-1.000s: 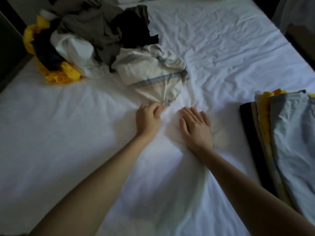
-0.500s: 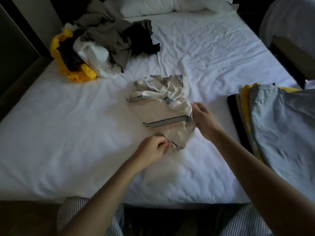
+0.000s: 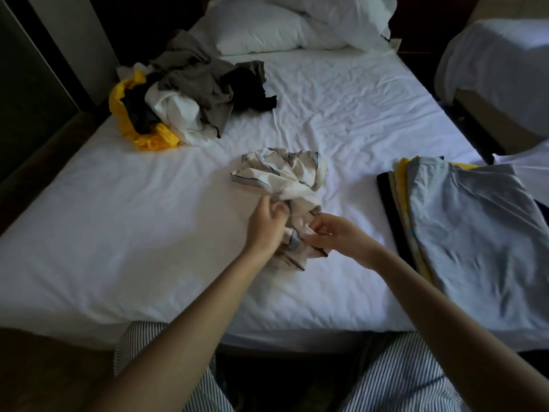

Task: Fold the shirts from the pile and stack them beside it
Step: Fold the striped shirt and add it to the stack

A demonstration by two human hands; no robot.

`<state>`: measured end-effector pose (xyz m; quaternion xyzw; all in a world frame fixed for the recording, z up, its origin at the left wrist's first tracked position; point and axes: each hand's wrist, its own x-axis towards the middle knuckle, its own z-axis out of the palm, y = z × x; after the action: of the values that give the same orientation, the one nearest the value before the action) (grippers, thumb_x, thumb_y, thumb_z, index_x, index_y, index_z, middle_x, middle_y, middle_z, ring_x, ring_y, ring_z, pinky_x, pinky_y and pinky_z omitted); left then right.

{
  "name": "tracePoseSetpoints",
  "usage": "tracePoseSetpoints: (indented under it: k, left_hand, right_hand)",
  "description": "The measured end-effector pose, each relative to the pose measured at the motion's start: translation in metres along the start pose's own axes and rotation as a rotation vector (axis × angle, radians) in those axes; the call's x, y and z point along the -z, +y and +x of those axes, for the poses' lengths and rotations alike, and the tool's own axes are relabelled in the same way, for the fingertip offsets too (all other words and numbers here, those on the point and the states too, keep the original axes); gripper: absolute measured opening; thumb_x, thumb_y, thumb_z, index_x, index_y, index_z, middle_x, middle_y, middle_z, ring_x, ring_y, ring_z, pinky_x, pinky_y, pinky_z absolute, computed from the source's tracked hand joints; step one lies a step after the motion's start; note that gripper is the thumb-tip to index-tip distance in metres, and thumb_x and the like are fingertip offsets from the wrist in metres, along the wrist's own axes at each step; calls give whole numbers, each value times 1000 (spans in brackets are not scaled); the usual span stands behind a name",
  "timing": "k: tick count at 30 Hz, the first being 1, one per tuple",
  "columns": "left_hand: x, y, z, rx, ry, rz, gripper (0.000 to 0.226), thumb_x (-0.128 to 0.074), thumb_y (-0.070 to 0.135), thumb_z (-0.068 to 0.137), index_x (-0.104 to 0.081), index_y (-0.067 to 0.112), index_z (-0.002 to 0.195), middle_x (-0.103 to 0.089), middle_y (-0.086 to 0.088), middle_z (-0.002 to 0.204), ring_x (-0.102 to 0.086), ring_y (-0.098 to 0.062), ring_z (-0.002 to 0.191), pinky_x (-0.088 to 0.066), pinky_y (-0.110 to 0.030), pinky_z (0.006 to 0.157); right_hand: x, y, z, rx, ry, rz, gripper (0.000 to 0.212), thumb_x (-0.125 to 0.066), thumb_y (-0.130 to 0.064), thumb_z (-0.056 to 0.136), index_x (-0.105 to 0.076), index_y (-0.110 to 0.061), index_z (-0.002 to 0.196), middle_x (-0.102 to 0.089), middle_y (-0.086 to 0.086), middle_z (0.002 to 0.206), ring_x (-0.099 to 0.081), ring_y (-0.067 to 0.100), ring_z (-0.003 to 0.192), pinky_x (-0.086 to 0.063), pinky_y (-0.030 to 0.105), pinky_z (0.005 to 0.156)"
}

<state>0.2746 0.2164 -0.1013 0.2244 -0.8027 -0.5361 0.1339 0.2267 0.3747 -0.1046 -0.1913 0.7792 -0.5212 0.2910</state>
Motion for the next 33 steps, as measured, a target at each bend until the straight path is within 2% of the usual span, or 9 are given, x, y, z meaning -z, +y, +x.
tracePoseSetpoints:
  k: [5,9,14,18,22,25,29,31,33]
  left_hand:
    - [80,-64,14,208,379,-493,11,-62,28,79,-54,22,78,-60,-12,87,-57,-22,82,-48,-46,71]
    - [150,-120,12,465,635,-409,27,-50,18,92,-58,-4,106,-60,-21,104,-61,-30,93,-49,-42,79]
    - [162,-113,-9,203,405,127,60,-57,18,79,-40,2,134,-50,-17,125,-50,-29,113,-42,-39,95]
    - [138,-87,-11,-314,105,509,72,-50,58,72,-53,16,130,-52,-9,130,-44,-30,123,-37,-38,97]
    - [109,-66,-13,-481,-118,753,40,-50,46,79,-68,20,103,-69,-2,94,-61,-28,96,-42,-33,77]
    - [114,-62,-3,-272,97,471,21,-50,12,92,-70,11,98,-70,-14,94,-62,-31,88,-41,-32,69]
    - [163,-68,33,230,642,68,30,-41,8,96,-59,-6,115,-59,-27,120,-55,-37,110,-38,-36,87]
    - [178,-72,43,378,709,-35,33,-38,9,98,-50,-5,125,-52,-24,131,-50,-36,118,-38,-36,93]
    - [175,-70,39,316,655,100,39,-45,6,93,-43,0,131,-47,-22,135,-47,-36,121,-38,-39,96]
  right_hand:
    - [6,-3,0,32,150,151,20,-68,-3,82,-55,-14,72,-55,-2,65,-52,9,61,-44,26,66]
    - [-4,-3,10,-19,227,163,12,-59,-6,90,-56,-17,85,-55,3,84,-56,13,71,-47,25,75]
    - [-32,-11,32,18,245,-14,31,-61,-16,91,-55,-22,121,-51,2,110,-51,13,91,-41,18,70]
    - [-56,-12,48,195,154,-431,39,-66,-18,87,-57,-16,126,-45,8,131,-44,20,120,-35,36,106]
    - [-76,-3,50,61,-42,-753,47,-66,-38,85,-57,-9,122,-29,2,151,-21,22,138,-23,38,110]
    - [-75,3,44,127,91,-688,34,-69,-29,85,-65,-1,103,-50,9,133,-39,25,127,-31,30,98]
    - [-59,13,24,171,258,-515,30,-76,-15,77,-64,12,81,-63,19,114,-56,30,107,-38,27,83]
    - [-49,19,14,192,339,-434,30,-79,-15,75,-66,11,84,-67,17,103,-61,26,96,-38,19,74]
    - [-41,24,4,313,352,-492,35,-73,-33,78,-72,0,88,-70,9,91,-65,21,84,-37,14,72]
